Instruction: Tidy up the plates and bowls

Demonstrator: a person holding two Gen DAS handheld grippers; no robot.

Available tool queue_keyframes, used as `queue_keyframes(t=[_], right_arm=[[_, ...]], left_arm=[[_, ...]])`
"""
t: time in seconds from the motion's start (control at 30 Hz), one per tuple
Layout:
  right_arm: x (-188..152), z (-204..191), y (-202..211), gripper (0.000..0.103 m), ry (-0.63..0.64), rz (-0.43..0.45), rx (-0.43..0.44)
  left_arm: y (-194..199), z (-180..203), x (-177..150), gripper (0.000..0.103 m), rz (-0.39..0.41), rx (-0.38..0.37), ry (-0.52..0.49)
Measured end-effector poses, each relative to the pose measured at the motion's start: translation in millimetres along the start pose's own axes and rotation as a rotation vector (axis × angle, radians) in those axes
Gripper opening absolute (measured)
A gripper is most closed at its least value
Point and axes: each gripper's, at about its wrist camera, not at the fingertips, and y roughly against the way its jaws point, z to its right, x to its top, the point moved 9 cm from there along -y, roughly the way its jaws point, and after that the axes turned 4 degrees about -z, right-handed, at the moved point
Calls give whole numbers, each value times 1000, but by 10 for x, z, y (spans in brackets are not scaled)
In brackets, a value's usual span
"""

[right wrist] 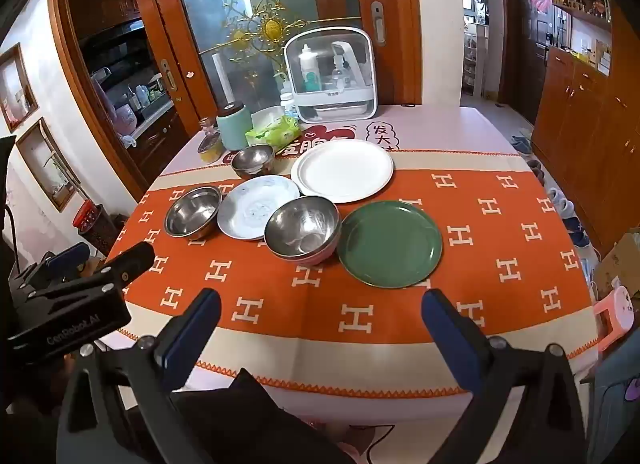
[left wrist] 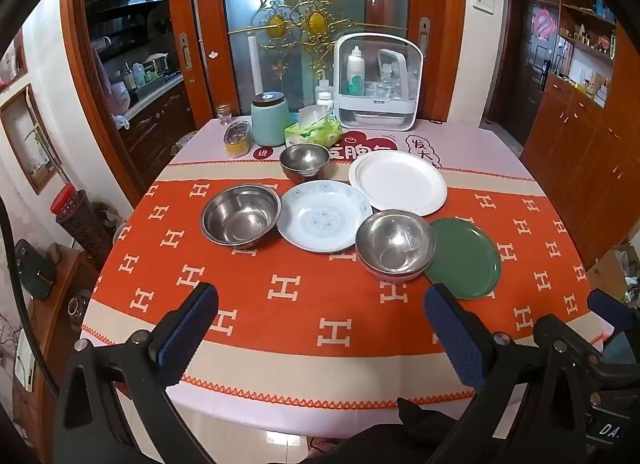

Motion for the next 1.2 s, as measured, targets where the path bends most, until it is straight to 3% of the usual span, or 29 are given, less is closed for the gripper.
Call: queue_keyframes(t=[1.2], right_arm=[[-11,-48,-21,101,0,-17,-11]], left_arm=[[-62,108,0,102,-10,-27,-15]])
